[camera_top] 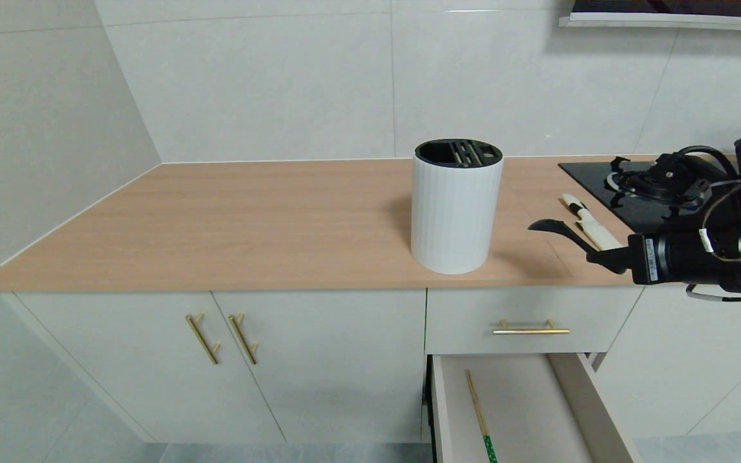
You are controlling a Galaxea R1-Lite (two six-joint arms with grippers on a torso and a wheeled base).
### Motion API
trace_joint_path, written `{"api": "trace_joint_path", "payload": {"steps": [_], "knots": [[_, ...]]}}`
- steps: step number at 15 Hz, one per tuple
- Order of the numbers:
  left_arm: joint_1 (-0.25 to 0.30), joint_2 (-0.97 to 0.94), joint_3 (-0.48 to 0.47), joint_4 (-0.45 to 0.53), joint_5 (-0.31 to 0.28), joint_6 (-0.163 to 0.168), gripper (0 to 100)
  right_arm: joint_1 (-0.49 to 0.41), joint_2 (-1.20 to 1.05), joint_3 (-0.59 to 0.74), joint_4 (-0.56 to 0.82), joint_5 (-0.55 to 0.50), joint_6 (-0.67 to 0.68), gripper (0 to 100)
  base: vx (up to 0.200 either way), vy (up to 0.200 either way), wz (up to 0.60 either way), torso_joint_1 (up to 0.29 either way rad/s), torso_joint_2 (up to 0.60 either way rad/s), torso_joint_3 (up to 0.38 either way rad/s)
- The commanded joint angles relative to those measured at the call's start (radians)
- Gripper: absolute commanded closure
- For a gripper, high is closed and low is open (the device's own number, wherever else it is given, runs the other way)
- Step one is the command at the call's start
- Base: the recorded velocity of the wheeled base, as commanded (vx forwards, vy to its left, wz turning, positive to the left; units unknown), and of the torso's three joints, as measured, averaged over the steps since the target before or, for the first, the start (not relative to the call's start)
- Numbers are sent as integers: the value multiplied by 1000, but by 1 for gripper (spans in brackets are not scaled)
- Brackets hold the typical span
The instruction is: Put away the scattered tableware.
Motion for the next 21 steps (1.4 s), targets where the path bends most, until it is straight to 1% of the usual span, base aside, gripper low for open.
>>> {"api": "trace_joint_path", "payload": {"steps": [1,3,6,8,10,13,21], "knots": [[0,0,0,0,0,0,0,10,-61,95,-1,4,-5,100,0,0,0,0,0,0],[0,0,0,-1,0,0,0,14,-61,149,-2,4,-8,100,0,0,0,0,0,0],[0,0,0,0,0,0,0,16,-56,189,-2,6,-15,100,0,0,0,0,0,0],[0,0,0,0,0,0,0,17,-44,190,-4,6,-22,100,0,0,0,0,0,0],[0,0,0,0,0,0,0,17,-28,198,-33,4,-22,100,0,0,0,-28,52,38],[0,0,0,-1,0,0,0,17,-12,213,-61,3,-23,100,0,0,0,-167,372,216],[0,0,0,0,0,0,0,28,18,218,-62,3,-22,100,0,0,0,-193,476,281]]}}
